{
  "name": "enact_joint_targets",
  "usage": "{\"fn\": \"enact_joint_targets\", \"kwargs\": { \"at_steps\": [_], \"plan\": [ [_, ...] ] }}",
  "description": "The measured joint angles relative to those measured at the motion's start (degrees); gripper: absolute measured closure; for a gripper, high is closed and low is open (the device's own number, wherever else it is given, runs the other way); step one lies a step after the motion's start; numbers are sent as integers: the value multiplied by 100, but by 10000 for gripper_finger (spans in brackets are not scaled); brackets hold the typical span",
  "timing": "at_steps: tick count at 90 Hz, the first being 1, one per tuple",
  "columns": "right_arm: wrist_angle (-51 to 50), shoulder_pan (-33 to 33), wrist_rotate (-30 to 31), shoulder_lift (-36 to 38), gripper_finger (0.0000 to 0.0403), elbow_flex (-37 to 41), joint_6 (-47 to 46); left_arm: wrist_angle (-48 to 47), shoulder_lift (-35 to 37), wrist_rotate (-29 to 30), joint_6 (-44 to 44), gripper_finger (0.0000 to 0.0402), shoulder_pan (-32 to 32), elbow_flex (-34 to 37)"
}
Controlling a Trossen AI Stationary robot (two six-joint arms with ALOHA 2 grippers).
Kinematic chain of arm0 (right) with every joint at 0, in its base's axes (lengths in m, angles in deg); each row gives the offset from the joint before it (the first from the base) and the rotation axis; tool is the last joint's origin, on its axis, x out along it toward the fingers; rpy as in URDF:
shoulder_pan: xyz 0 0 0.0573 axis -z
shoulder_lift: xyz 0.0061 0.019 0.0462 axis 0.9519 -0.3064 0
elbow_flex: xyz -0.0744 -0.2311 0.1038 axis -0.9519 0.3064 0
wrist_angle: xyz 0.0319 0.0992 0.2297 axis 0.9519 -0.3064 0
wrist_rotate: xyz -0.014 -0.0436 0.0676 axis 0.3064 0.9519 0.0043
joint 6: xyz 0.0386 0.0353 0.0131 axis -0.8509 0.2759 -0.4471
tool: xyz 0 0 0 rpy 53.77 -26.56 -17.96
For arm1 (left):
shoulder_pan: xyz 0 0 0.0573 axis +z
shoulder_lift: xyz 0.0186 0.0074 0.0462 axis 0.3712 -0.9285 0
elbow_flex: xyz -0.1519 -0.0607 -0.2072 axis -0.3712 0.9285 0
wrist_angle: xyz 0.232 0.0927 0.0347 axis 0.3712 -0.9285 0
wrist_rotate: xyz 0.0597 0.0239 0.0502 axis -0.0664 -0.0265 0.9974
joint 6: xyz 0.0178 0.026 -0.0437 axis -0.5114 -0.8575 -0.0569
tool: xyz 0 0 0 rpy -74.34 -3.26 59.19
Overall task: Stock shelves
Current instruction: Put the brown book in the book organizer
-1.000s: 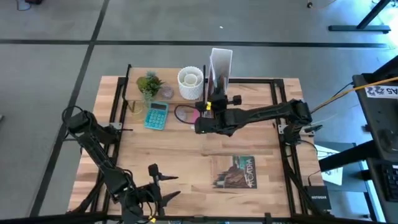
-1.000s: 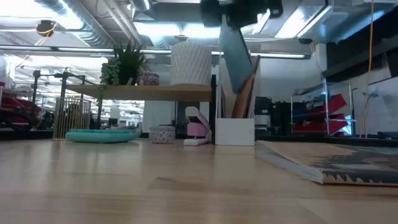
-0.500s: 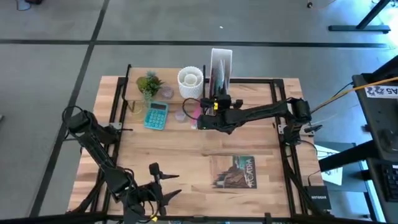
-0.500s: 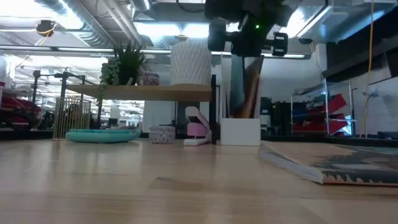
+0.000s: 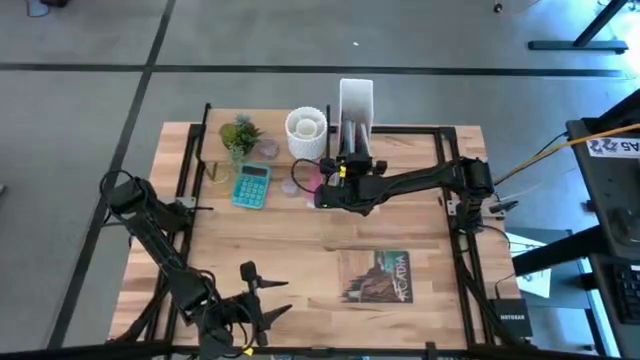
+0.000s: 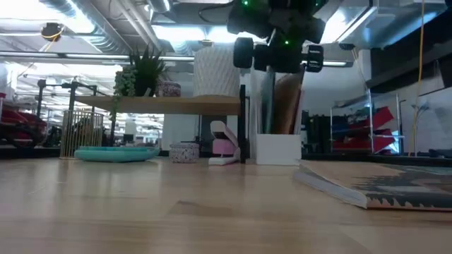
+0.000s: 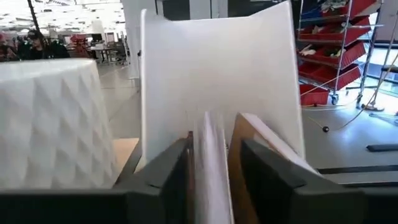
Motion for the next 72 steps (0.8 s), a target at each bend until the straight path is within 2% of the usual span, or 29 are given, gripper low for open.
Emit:
{"fn": "enact_joint_targets", "kwargs": {
  "at_steps": [16,39,46,54,58,63,67,72],
  "plan": [
    [-186,-294,40,17,198,-89,139,-2,-1,0,2,167,0,0],
    [-1276,-1337,50,46,189,-769,252,7,-1,0,34,167,0,0],
    [-1706,-1804,42,46,189,-1033,635,10,-1,0,37,167,0,0],
    [-2107,-2374,-73,49,189,-1339,1513,8,-1,0,48,167,0,0],
    [-2196,-2668,-363,56,189,-1418,2161,10,-1,0,48,167,0,1],
    [-2199,-3059,-1080,61,189,-1438,3024,8,-1,0,48,167,0,0],
    [-2232,-3365,-1905,61,189,-1432,3636,10,-1,-3,48,167,0,0],
    [-2262,-3713,-3244,59,189,-1415,4220,13,-1,-221,50,167,18,0]
  ]
}}
